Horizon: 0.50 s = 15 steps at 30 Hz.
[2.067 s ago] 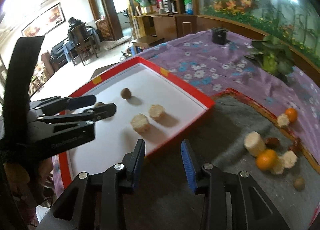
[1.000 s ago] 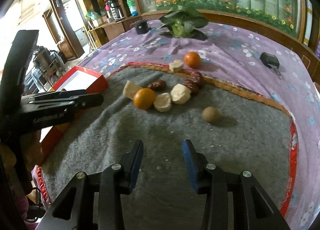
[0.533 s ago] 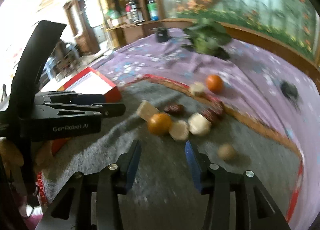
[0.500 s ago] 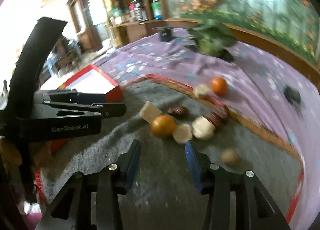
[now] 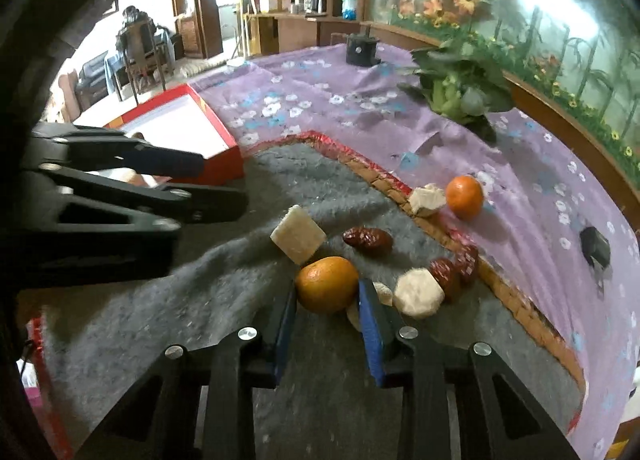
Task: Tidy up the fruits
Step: 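Grasp a cream chunk with left gripper while right gripper grasps an orange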
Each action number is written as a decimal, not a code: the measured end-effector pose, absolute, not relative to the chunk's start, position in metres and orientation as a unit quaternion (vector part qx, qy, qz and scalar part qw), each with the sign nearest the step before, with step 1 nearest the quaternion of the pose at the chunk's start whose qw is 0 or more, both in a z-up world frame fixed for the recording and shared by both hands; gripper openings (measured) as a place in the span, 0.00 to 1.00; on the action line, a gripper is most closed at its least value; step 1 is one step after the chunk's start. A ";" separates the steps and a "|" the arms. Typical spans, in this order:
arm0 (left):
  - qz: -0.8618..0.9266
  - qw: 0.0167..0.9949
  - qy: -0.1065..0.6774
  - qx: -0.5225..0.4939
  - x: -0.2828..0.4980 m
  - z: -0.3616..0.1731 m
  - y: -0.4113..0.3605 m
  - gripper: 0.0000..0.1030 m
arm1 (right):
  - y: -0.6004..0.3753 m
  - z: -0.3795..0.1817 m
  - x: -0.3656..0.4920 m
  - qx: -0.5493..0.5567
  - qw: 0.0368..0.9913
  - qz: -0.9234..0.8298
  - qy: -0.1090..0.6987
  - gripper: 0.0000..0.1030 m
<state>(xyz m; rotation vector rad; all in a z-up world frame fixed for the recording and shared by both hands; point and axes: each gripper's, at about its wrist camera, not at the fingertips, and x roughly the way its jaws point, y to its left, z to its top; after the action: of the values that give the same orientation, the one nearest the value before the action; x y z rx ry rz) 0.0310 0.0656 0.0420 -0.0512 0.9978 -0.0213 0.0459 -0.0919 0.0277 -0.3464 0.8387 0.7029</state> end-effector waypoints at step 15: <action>-0.015 0.870 0.491 0.047 0.049 0.020 0.011 0.48 | -0.152 0.037 0.040 -0.054 0.858 0.315 0.401 0.30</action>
<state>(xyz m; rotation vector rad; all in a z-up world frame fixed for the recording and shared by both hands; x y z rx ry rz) 0.0491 0.0109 0.0205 0.0981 1.0270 -0.0322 0.0396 -0.1516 0.0368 -0.1130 0.8419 0.6621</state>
